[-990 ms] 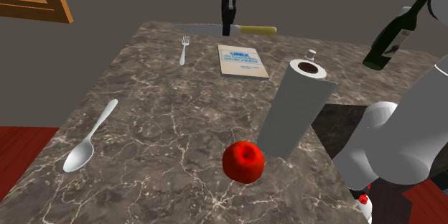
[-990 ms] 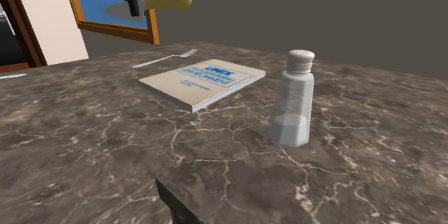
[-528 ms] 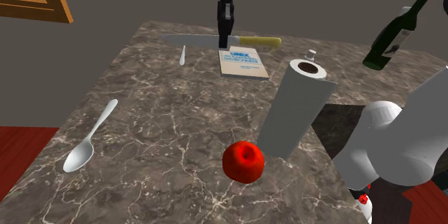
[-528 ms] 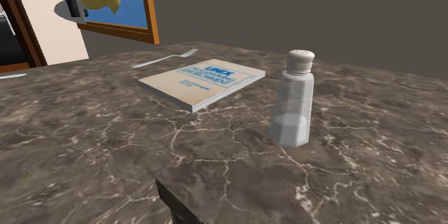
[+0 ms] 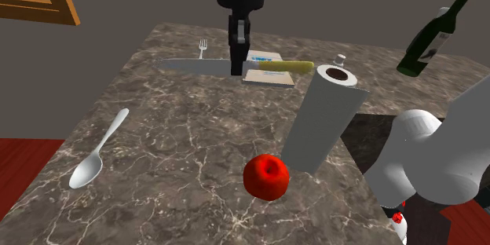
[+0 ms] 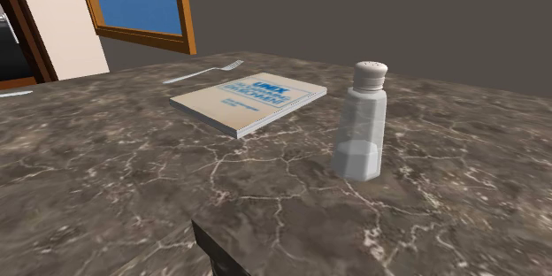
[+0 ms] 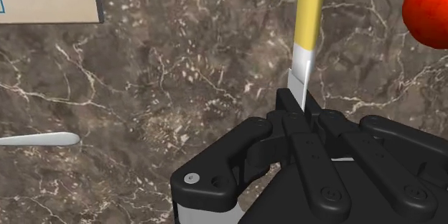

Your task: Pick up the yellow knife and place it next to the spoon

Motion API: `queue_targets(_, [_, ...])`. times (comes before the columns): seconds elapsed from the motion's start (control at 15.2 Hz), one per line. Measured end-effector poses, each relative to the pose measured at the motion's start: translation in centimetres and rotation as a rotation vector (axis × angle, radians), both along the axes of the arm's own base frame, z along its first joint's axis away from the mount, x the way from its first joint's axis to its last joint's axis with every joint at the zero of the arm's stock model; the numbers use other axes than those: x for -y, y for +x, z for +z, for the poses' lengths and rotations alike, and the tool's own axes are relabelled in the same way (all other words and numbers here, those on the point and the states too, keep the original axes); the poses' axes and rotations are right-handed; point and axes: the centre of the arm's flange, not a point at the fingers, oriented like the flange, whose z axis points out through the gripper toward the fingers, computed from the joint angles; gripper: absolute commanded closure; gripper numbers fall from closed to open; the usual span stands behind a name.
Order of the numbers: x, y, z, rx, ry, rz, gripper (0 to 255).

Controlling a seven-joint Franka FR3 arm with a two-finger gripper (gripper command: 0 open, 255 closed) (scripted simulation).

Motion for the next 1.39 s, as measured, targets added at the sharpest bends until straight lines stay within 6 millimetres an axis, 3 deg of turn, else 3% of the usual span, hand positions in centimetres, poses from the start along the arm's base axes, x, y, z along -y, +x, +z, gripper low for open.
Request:
queue_targets(0.46, [-6.8,-6.1,-0.1,0.000,-0.001,0.001,255])
queue_targets(0.59, [-7.8,-7.0,-0.7,0.000,0.000,0.000,255])
queue_targets(1.39, [-8.2,-7.4,-6.7,0.000,0.000,-0.002,255])
